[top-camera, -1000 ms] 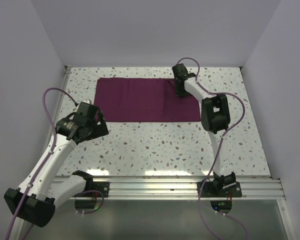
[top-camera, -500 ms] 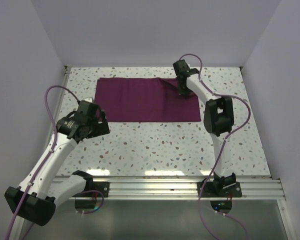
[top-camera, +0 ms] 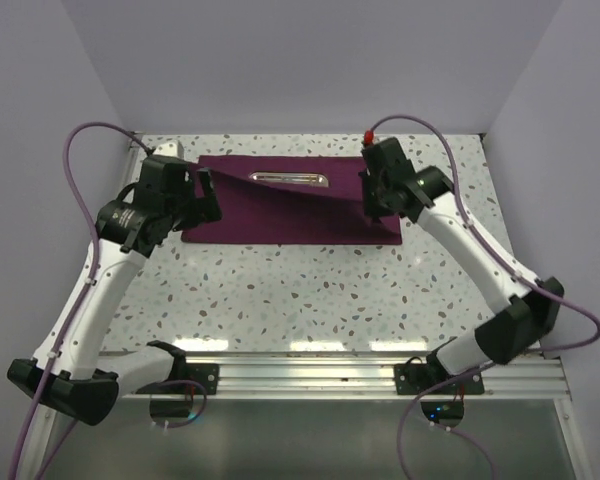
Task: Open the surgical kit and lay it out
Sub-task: Open the surgical kit at the center of the board, then pick up the medical item from the container.
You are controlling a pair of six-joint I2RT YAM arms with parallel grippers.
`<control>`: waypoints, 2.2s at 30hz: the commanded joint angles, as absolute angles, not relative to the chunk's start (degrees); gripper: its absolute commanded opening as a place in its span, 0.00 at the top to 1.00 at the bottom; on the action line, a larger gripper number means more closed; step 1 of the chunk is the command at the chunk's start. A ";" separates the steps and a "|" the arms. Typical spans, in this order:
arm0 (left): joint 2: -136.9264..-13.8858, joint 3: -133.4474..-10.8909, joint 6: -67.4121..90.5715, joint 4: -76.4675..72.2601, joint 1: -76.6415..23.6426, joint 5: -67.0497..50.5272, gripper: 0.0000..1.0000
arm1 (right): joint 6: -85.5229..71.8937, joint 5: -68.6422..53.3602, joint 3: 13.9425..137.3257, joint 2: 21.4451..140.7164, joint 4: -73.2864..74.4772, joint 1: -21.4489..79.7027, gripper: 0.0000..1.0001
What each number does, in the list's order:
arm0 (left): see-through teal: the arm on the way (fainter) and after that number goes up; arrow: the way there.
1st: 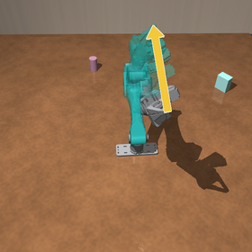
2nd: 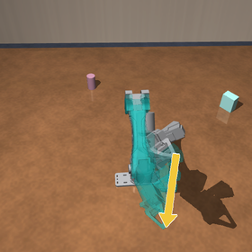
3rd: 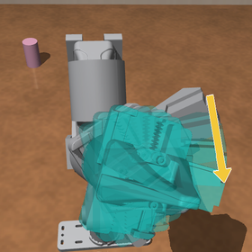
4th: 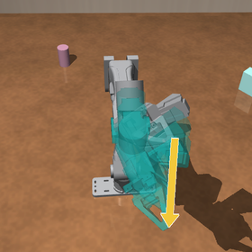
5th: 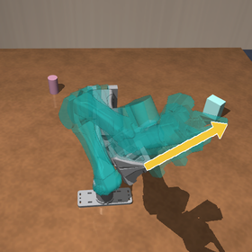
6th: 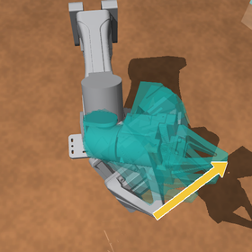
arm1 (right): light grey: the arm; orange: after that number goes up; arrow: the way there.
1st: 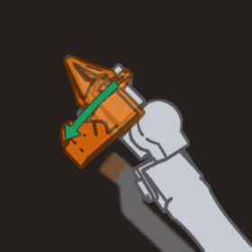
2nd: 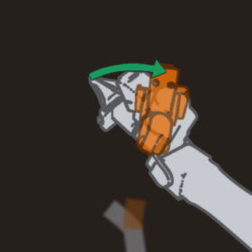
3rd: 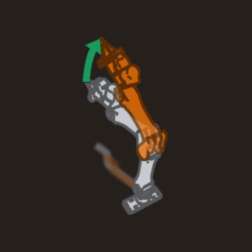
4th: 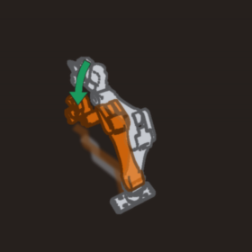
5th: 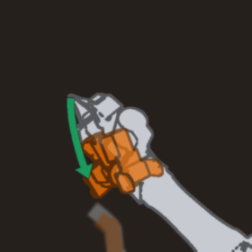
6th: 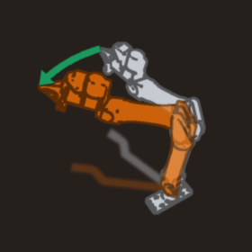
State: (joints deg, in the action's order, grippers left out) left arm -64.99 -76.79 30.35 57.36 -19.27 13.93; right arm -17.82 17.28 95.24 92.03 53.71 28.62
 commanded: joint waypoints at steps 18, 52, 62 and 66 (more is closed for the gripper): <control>-63.11 -95.28 41.65 67.41 -19.42 21.80 0.00 | -38.41 -2.28 58.63 36.57 82.08 32.61 0.03; -106.20 -96.98 22.15 40.43 -19.69 6.24 0.20 | -29.44 4.30 87.27 85.31 62.40 32.61 0.04; -131.92 -124.27 20.04 45.35 -19.69 8.08 0.59 | -30.94 7.99 91.49 89.38 64.51 32.43 0.06; -132.63 -123.58 20.21 43.86 -19.77 9.22 0.59 | -27.96 9.14 92.81 90.70 65.04 31.65 0.06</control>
State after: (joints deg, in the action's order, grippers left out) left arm -133.67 -120.44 21.50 44.64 -19.44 7.84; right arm -30.26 6.85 89.78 90.04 64.36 32.45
